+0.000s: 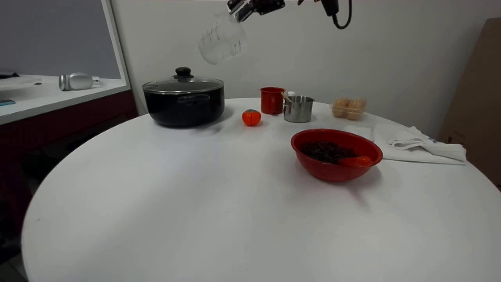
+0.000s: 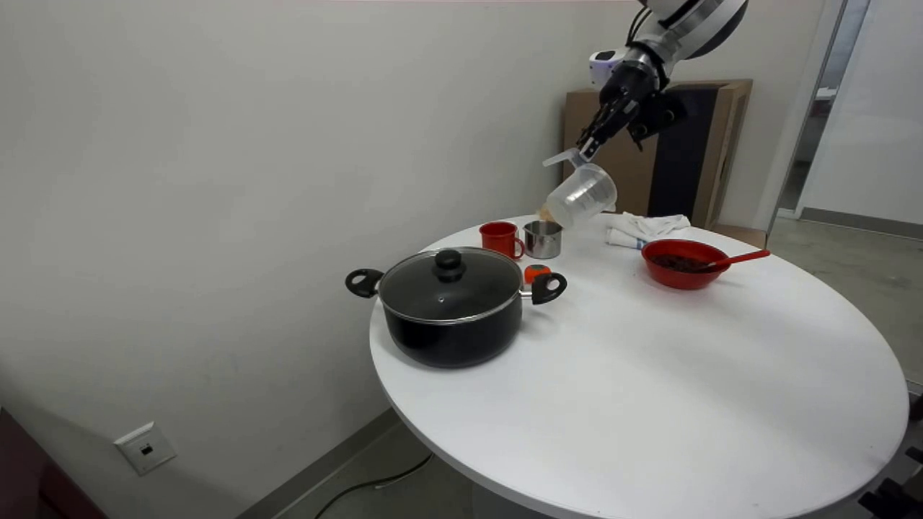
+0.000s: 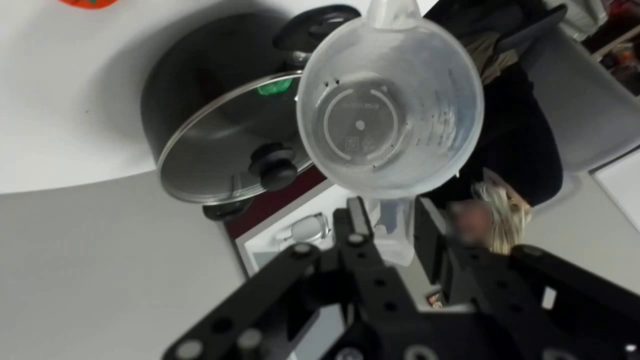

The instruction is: Pour the contents of the jug into the red bowl

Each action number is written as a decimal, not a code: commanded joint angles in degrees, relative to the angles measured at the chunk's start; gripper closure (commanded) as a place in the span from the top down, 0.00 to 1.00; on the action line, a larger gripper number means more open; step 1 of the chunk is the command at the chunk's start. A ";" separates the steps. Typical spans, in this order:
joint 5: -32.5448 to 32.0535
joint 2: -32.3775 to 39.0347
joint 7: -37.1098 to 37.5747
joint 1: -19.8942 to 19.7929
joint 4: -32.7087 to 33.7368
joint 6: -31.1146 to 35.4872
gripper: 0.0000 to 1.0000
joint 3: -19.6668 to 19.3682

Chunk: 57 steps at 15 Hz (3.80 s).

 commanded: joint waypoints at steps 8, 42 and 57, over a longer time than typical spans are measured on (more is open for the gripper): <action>-25.01 -9.73 0.24 12.99 -12.68 1.43 0.07 -5.94; -66.14 -22.57 21.33 21.45 -46.94 57.92 0.07 -8.82; -67.33 -20.21 15.46 22.25 -52.34 59.27 0.07 -7.30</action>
